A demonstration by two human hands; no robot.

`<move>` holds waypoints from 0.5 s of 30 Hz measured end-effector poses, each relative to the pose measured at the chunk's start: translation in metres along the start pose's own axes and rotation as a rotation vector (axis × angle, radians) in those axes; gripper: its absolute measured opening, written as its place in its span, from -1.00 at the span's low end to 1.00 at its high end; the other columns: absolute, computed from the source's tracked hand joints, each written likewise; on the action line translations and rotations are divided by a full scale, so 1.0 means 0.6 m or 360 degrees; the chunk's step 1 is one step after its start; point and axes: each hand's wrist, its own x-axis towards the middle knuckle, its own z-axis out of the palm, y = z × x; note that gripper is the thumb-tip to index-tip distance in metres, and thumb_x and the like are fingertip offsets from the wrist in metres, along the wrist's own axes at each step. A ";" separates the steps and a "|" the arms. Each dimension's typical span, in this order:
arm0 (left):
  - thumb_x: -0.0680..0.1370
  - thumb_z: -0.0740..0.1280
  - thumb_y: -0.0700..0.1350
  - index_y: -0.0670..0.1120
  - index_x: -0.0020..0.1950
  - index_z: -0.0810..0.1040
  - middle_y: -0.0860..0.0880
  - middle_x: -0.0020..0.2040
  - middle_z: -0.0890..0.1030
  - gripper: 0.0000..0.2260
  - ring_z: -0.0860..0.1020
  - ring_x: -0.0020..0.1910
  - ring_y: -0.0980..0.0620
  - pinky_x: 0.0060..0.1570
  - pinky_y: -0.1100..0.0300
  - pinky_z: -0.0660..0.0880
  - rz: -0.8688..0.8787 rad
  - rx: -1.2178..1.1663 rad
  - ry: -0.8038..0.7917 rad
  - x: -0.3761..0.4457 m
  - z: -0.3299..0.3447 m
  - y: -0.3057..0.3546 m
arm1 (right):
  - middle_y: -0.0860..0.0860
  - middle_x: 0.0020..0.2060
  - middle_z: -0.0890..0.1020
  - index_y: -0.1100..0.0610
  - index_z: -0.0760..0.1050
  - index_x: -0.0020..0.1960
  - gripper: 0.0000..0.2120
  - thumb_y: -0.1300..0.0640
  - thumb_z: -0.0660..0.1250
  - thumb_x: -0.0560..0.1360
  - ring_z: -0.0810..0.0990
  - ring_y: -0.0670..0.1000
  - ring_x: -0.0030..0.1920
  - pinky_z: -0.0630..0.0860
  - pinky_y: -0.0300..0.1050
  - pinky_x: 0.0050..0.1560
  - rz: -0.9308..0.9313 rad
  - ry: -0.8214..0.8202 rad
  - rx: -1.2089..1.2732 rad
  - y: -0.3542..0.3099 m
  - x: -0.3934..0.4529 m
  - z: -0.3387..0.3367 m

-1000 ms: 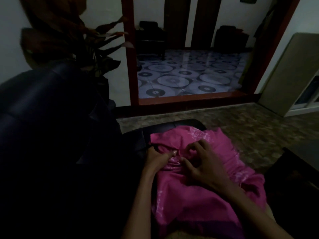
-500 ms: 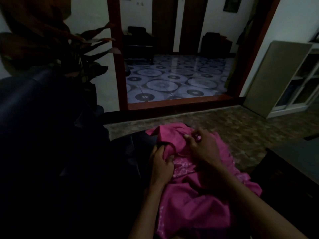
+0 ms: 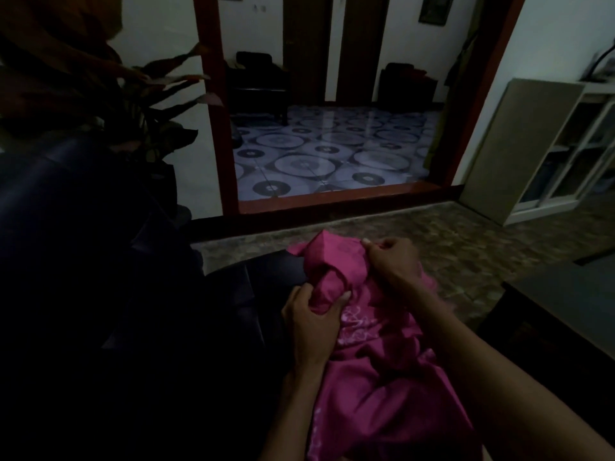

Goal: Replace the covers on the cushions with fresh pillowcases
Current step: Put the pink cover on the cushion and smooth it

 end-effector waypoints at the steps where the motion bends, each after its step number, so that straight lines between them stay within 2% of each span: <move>1: 0.29 0.65 0.06 -0.05 -0.29 0.45 0.05 -0.29 0.47 -0.60 0.48 -0.30 0.01 -0.24 0.23 0.33 -0.0007 0.0009 0.0008 -0.002 0.001 0.005 | 0.09 -0.09 0.75 0.10 0.71 -0.05 -0.69 -0.14 0.43 0.49 0.69 0.11 -0.01 0.56 -0.09 0.04 0.0046 0.0058 0.0072 0.006 -0.002 0.003; 3: 0.33 0.63 0.03 -0.07 -0.21 0.50 0.01 -0.23 0.55 -0.65 0.55 -0.22 -0.02 -0.15 0.14 0.48 0.0047 -0.0015 -0.0015 -0.003 0.005 0.010 | 0.12 -0.01 0.73 0.14 0.70 0.01 -0.71 -0.08 0.39 0.54 0.67 0.13 0.06 0.51 -0.08 0.07 0.0116 0.0185 0.0187 0.018 -0.005 0.008; 4: 0.35 0.61 0.04 -0.08 -0.11 0.58 -0.01 -0.15 0.61 -0.69 0.59 -0.14 -0.02 -0.07 0.10 0.53 0.0080 -0.0041 -0.0051 -0.003 0.007 0.011 | 0.15 0.00 0.73 0.16 0.69 0.02 -0.72 -0.05 0.38 0.56 0.66 0.15 0.08 0.49 -0.08 0.07 0.0157 0.0251 0.0255 0.025 -0.005 0.011; 6: 0.41 0.56 0.04 -0.06 0.17 0.64 -0.04 0.05 0.64 -0.61 0.60 0.03 0.00 0.11 0.09 0.55 0.0131 -0.0024 -0.0150 -0.001 0.007 0.014 | 0.20 0.01 0.70 0.22 0.66 0.01 -0.73 0.01 0.35 0.58 0.64 0.20 0.10 0.47 -0.05 0.09 0.0300 0.0412 0.0406 0.040 -0.003 0.008; 7: 0.43 0.54 0.03 -0.05 0.23 0.64 -0.04 0.07 0.63 -0.60 0.59 0.04 0.01 0.13 0.11 0.54 0.0178 -0.0001 -0.0187 0.000 0.008 0.014 | 0.23 0.02 0.69 0.25 0.65 0.01 -0.73 0.04 0.35 0.59 0.63 0.21 0.11 0.47 -0.03 0.11 0.0380 0.0473 0.0470 0.048 -0.003 0.005; 9: 0.42 0.54 -0.02 -0.09 0.04 0.66 -0.02 -0.07 0.57 -0.73 0.57 -0.10 0.03 -0.02 0.09 0.57 0.0276 0.0020 -0.0199 0.001 0.010 0.018 | 0.24 0.02 0.69 0.27 0.63 0.02 -0.73 0.05 0.34 0.60 0.63 0.21 0.10 0.47 -0.02 0.12 0.0428 0.0518 0.0544 0.062 -0.004 -0.003; 11: 0.36 0.58 -0.08 -0.09 -0.18 0.58 0.01 -0.18 0.50 -0.78 0.51 -0.22 0.05 -0.18 0.11 0.51 0.0285 0.0026 -0.0136 -0.003 0.011 0.023 | 0.19 0.00 0.68 0.19 0.60 0.03 -0.78 0.02 0.35 0.59 0.63 0.18 0.08 0.48 -0.01 0.14 0.0341 0.0543 0.0619 0.067 -0.011 -0.011; 13: 0.32 0.60 -0.09 -0.05 -0.25 0.48 0.02 -0.23 0.48 -0.72 0.48 -0.25 0.05 -0.21 0.15 0.43 0.0215 0.0011 -0.0069 -0.009 0.010 0.028 | 0.10 0.00 0.66 0.07 0.53 0.03 -0.80 -0.06 0.34 0.57 0.62 0.14 0.07 0.51 0.03 0.17 0.0240 0.0549 0.0657 0.070 -0.029 -0.015; 15: 0.31 0.54 0.04 -0.01 -0.25 0.42 0.01 -0.23 0.48 -0.70 0.47 -0.24 0.04 -0.20 0.22 0.35 0.0175 0.0005 -0.0031 -0.018 0.009 0.027 | 0.05 0.02 0.63 0.04 0.50 0.09 -0.70 -0.17 0.27 0.55 0.59 0.08 0.06 0.50 0.04 0.17 0.0092 0.0512 0.0610 0.083 -0.057 -0.016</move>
